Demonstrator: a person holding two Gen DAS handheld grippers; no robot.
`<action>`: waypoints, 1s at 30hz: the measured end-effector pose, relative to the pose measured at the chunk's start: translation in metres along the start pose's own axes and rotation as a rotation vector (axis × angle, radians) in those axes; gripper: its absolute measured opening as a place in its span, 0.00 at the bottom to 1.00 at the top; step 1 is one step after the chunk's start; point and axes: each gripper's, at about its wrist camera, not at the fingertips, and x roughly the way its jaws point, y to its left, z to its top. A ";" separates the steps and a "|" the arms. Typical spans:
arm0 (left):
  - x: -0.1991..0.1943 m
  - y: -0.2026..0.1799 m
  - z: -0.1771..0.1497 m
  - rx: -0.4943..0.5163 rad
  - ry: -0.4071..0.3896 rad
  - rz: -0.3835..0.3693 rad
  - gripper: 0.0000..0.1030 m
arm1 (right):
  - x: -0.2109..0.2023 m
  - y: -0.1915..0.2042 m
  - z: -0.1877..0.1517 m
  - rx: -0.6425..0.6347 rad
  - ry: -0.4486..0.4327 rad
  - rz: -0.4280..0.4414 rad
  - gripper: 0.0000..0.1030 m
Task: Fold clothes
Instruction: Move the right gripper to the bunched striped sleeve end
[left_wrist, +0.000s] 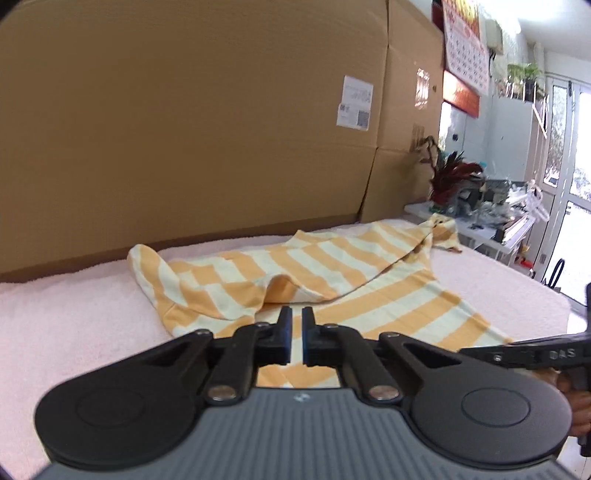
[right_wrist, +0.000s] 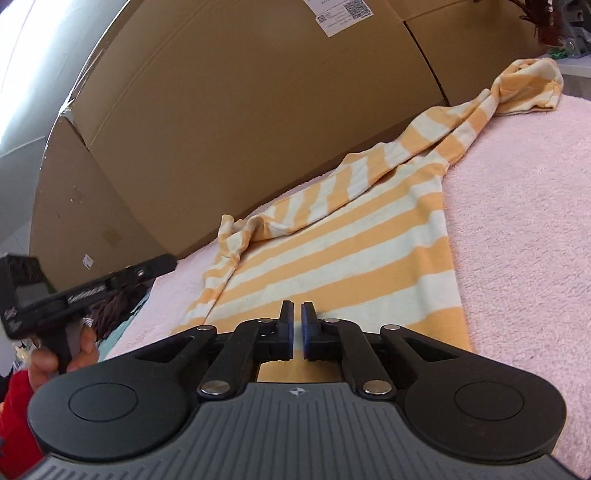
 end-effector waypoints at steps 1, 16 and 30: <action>0.012 0.004 0.005 -0.006 0.018 0.014 0.00 | 0.001 0.000 -0.001 -0.010 -0.001 0.003 0.05; 0.083 0.063 0.011 -0.139 0.053 -0.006 0.07 | 0.006 0.012 -0.004 0.068 -0.067 0.117 0.69; 0.076 0.078 0.020 -0.237 0.013 0.024 0.56 | 0.048 -0.002 0.047 0.272 -0.044 -0.103 0.30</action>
